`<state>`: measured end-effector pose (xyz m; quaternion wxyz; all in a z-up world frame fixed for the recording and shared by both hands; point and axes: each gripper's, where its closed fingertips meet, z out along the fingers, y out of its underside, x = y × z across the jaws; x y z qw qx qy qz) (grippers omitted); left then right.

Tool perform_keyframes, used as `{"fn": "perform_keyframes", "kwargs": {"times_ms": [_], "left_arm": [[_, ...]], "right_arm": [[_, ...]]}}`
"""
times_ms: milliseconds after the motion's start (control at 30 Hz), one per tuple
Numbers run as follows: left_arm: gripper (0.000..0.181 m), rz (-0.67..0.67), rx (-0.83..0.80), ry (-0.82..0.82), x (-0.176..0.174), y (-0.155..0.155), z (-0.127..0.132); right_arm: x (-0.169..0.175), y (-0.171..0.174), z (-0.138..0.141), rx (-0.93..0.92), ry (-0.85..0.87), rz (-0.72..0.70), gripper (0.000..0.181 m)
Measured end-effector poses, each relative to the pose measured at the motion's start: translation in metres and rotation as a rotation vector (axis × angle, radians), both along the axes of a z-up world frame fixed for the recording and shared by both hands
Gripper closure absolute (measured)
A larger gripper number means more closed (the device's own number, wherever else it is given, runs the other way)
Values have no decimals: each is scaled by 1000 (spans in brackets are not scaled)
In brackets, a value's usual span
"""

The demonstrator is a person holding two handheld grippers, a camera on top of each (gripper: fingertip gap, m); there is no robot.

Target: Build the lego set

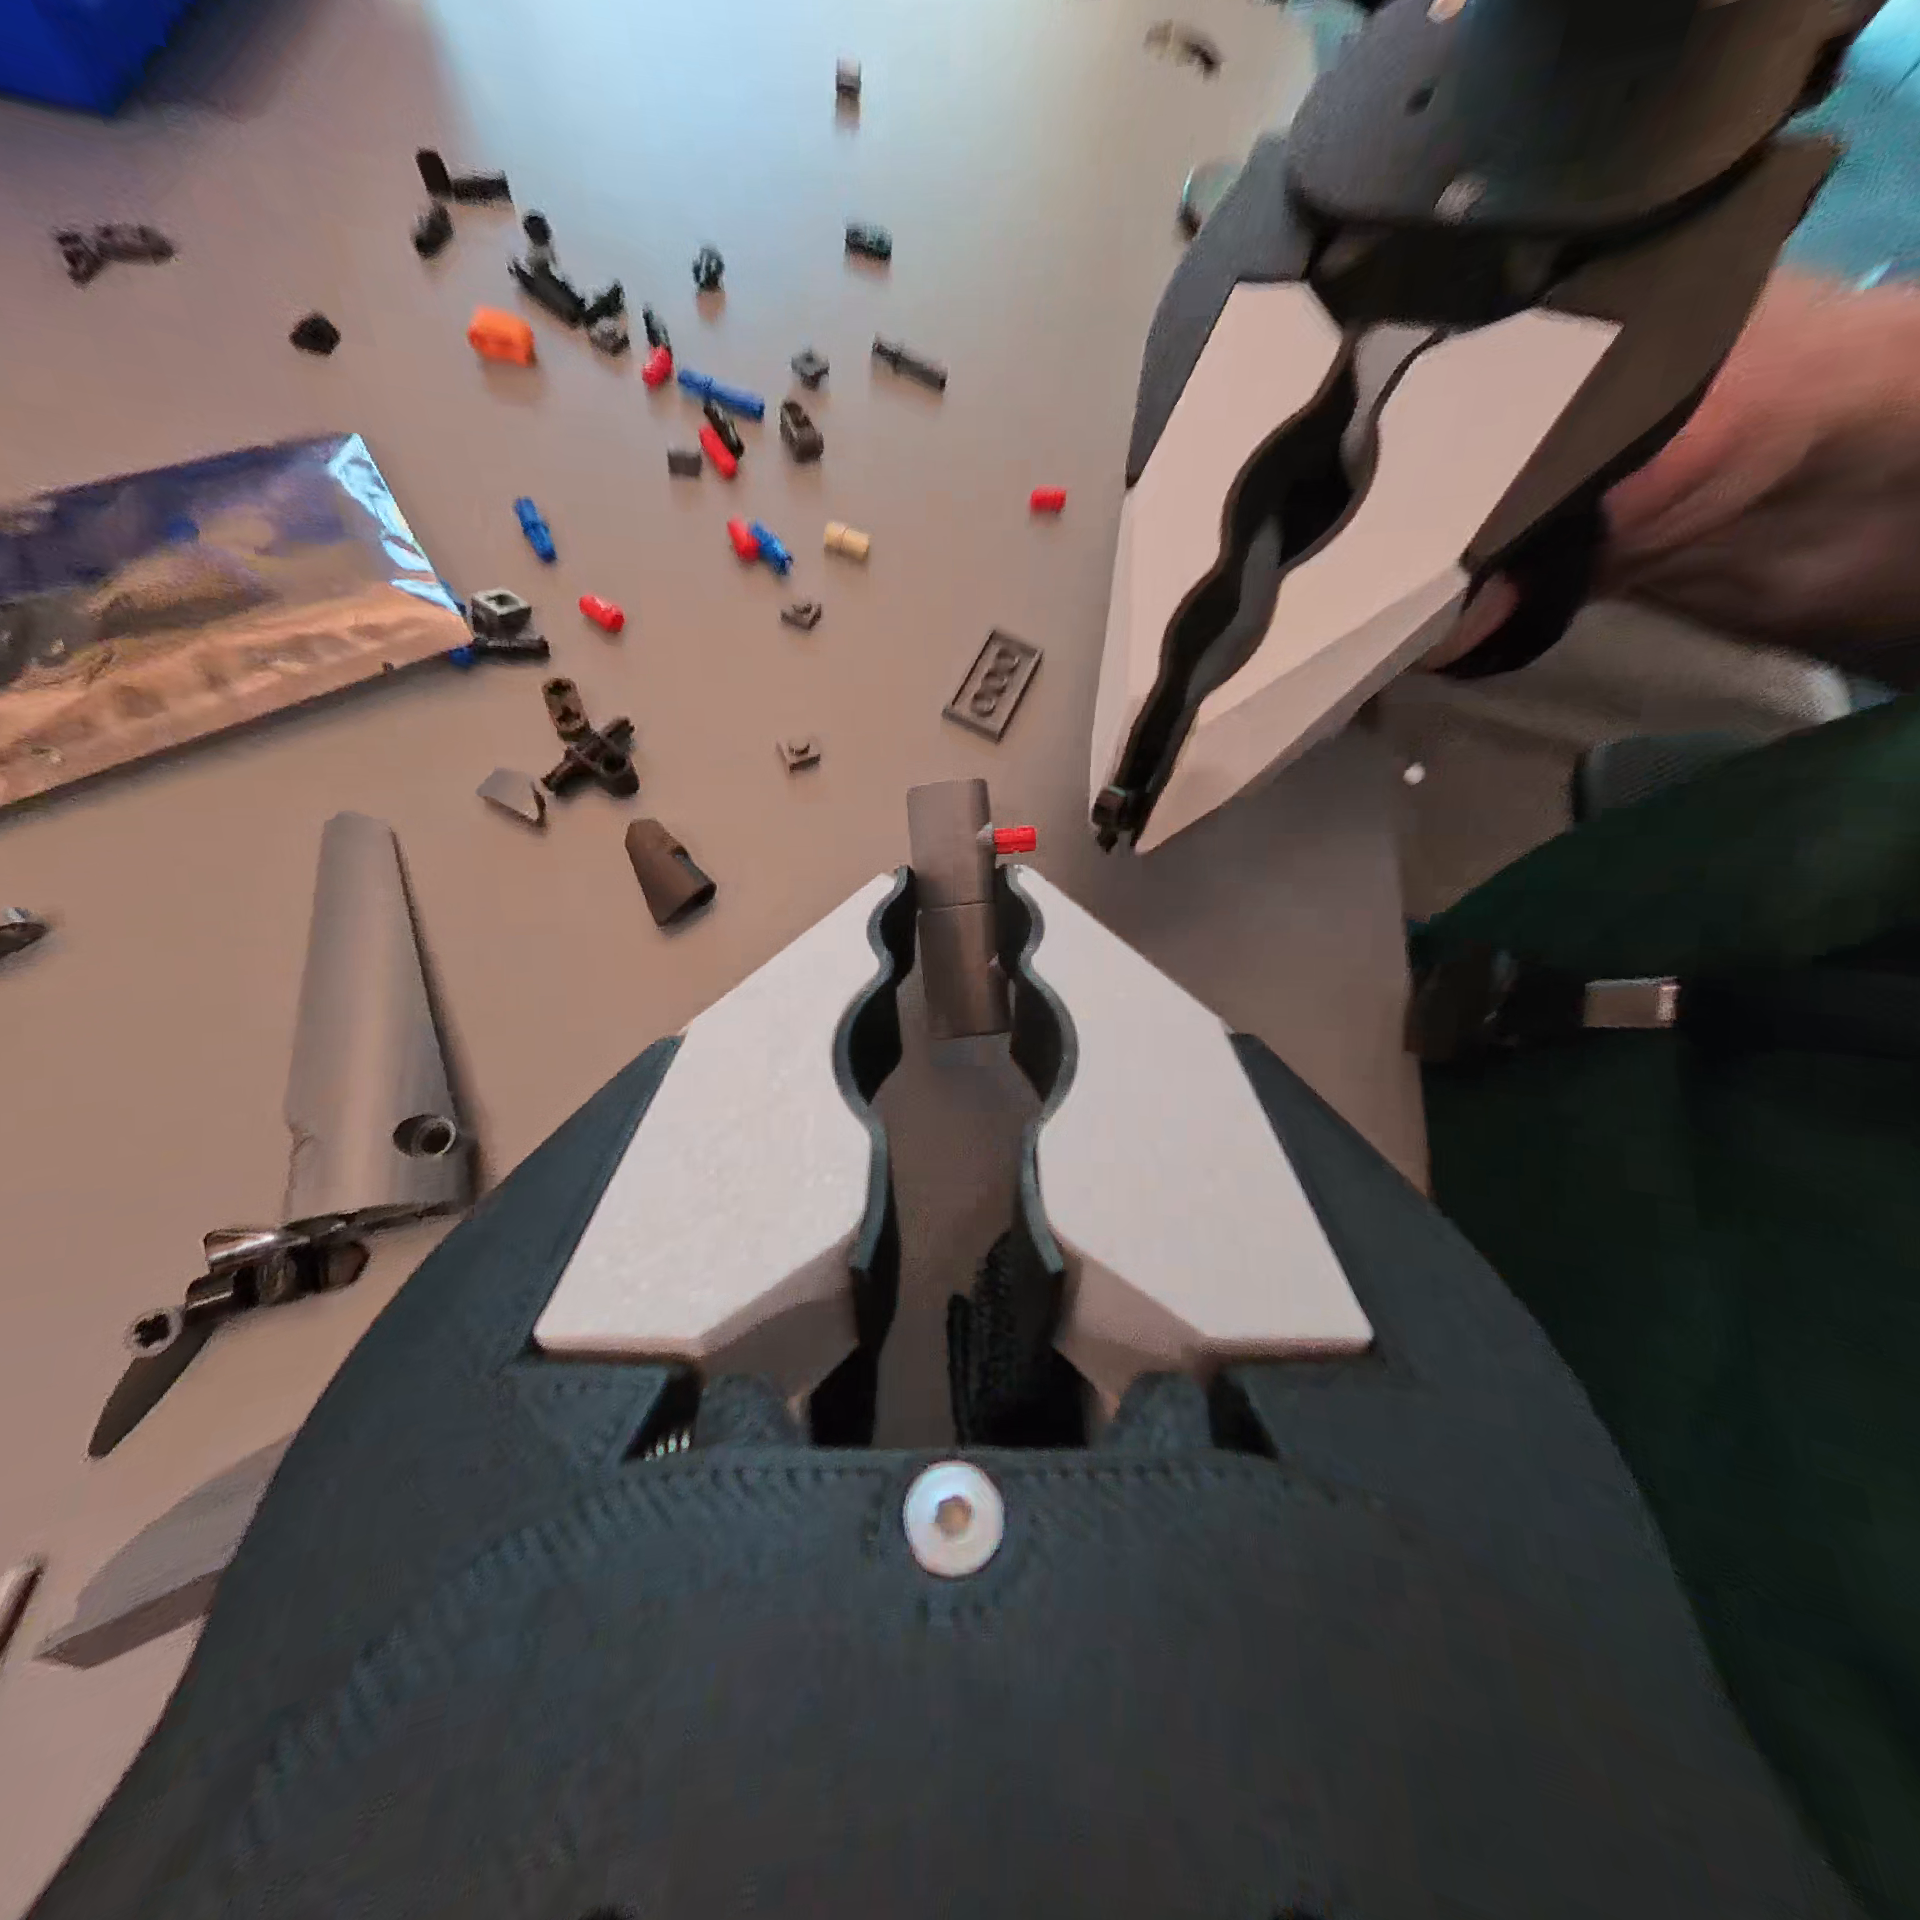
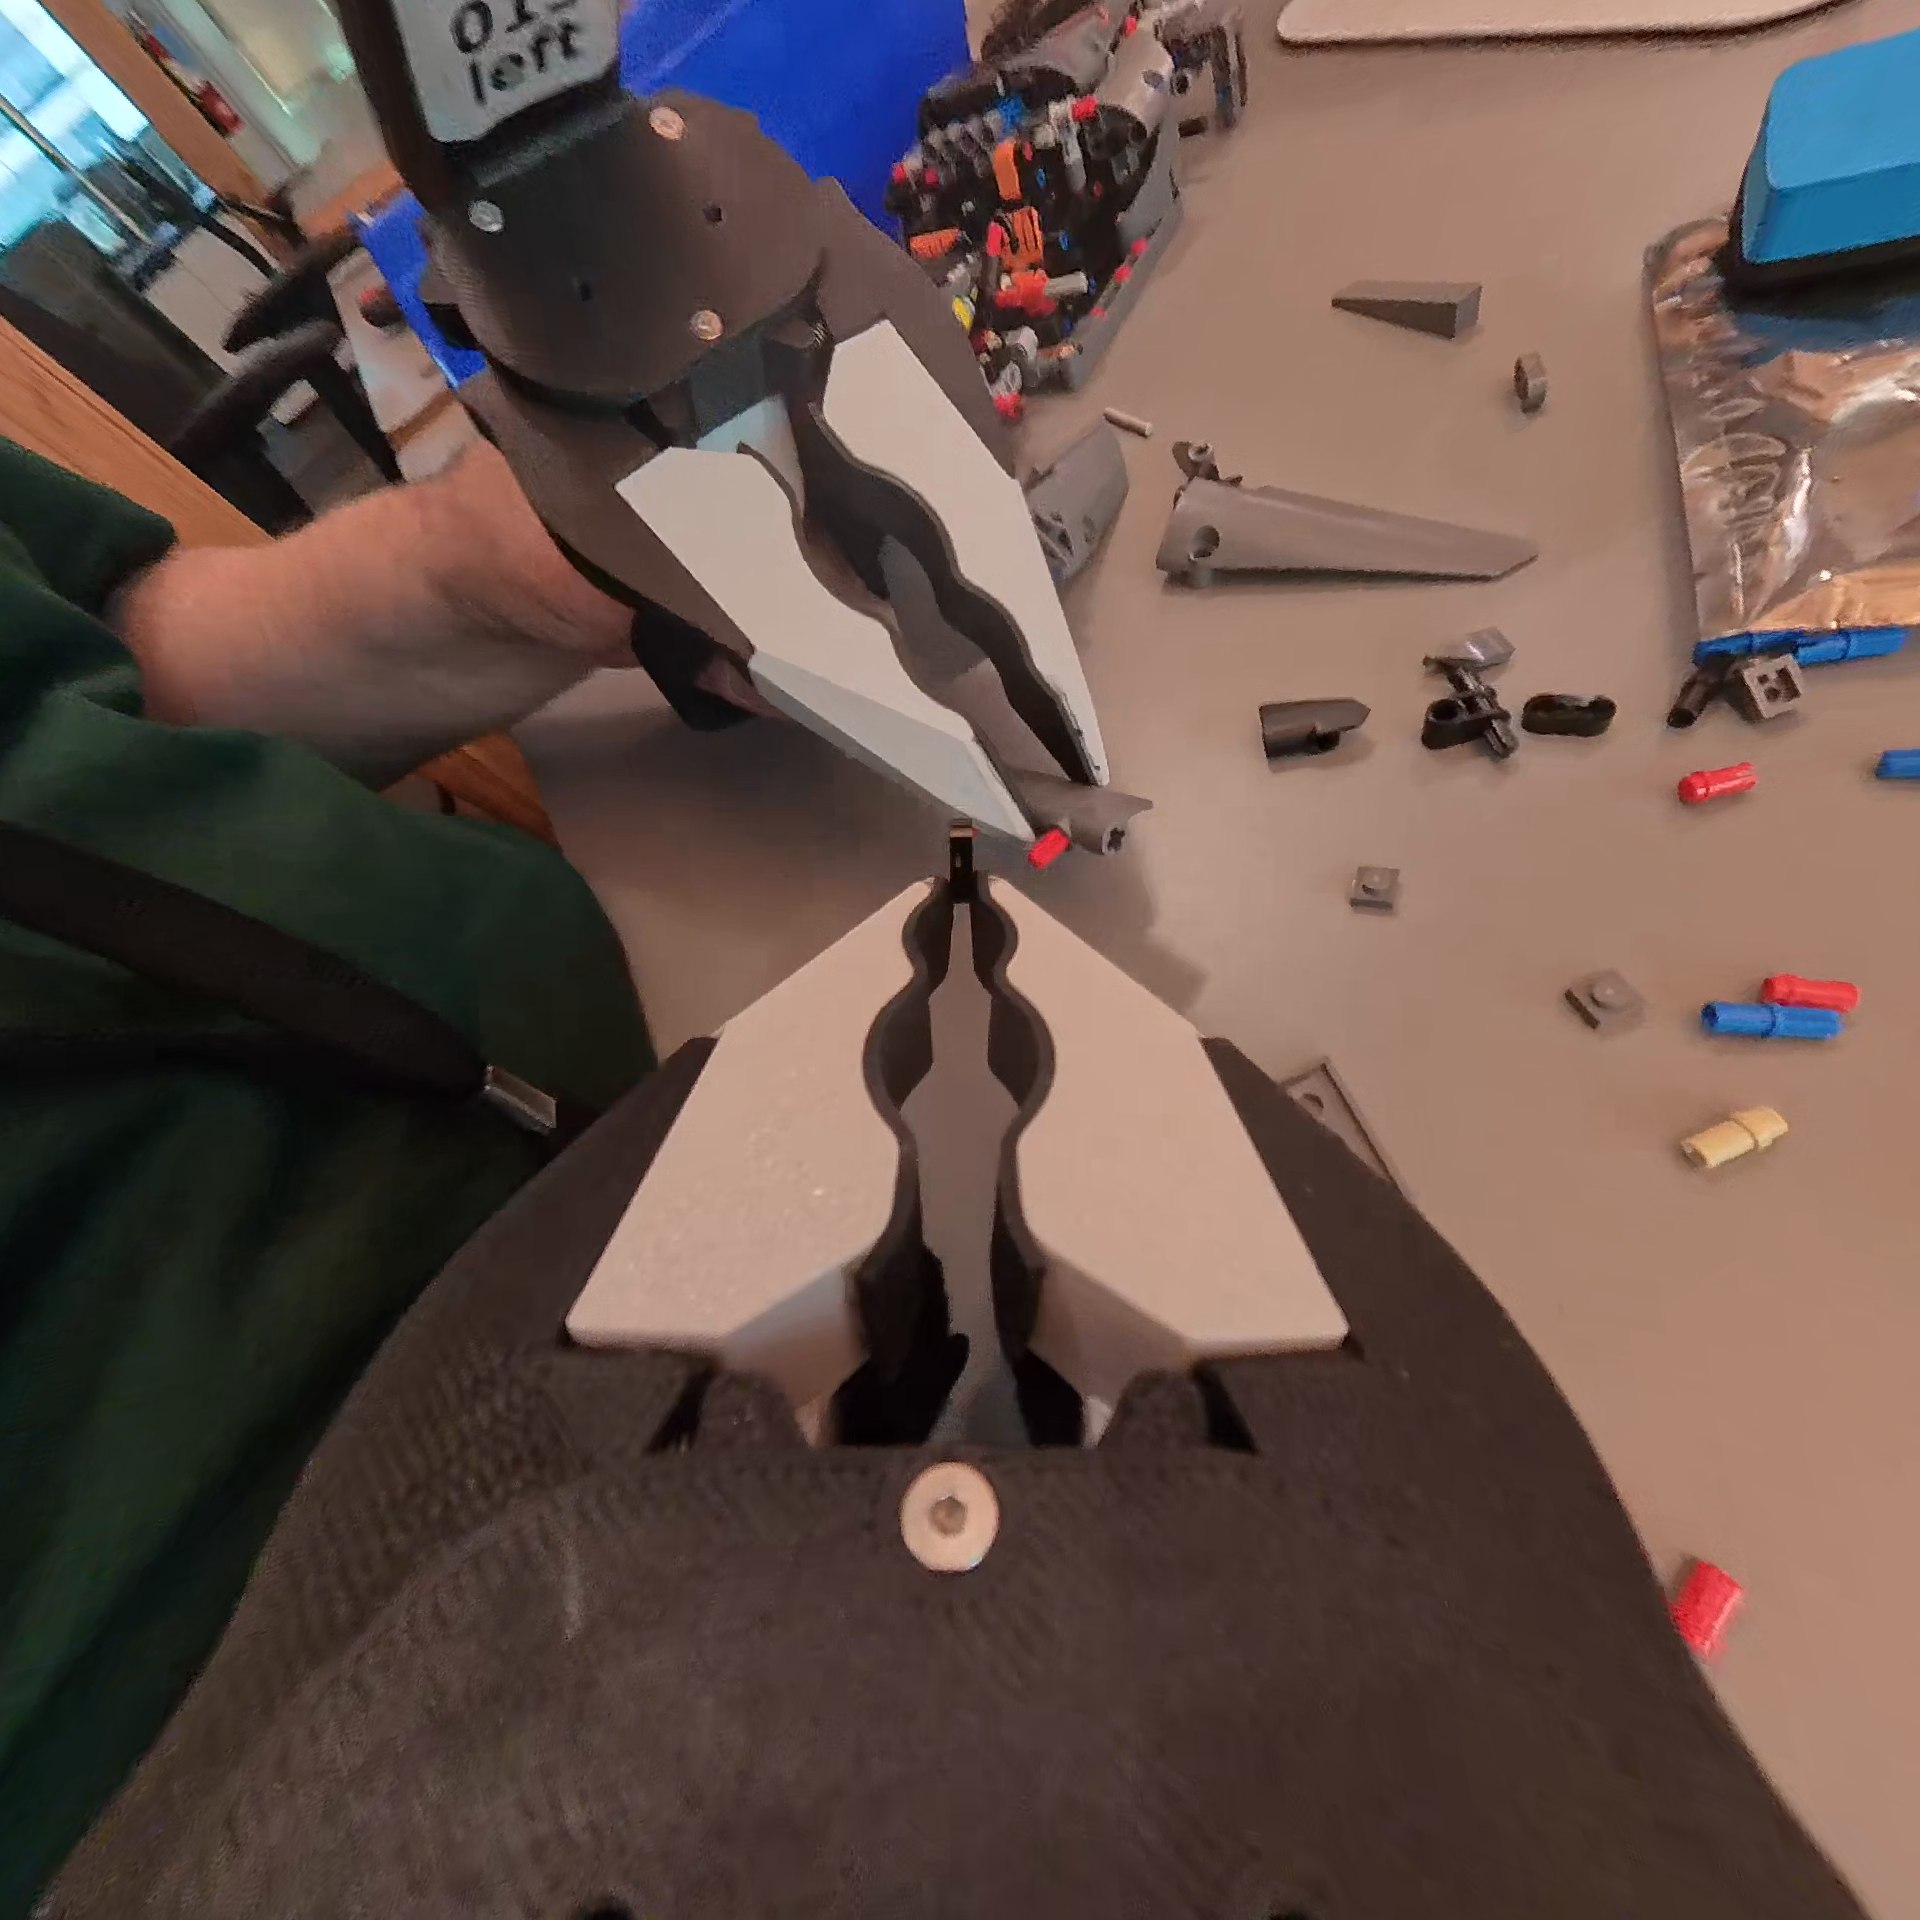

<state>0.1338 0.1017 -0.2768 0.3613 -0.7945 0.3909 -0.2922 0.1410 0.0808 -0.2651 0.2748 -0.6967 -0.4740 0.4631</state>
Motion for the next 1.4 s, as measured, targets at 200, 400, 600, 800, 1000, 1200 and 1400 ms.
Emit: {"fn": "perform_keyframes", "kwargs": {"times_ms": [200, 400, 600, 800, 1000, 1200, 1400], "left_arm": [[169, -58, 3, -182, 3, -8, 25], [169, -91, 17, -211, 1, -10, 29], [169, -124, 9, -218, 1, -13, 30], [168, -157, -9, -251, 3, -16, 34], [169, -202, -5, -254, 4, -20, 39], [169, -239, 31, -218, 5, -22, 43], [169, -223, 80, -168, 5, -27, 46]], "right_arm": [[-5, -4, 14, -44, 94, 64, 180], [-6, -5, 16, -49, 110, 100, 180], [-7, -8, 17, -52, 117, 121, 180], [-6, -11, 21, -71, 149, 149, 180], [-5, -14, 27, -100, 194, 183, 179], [-5, -16, 32, -128, 225, 206, 179], [-5, -20, 33, -127, 232, 224, 180]]}}
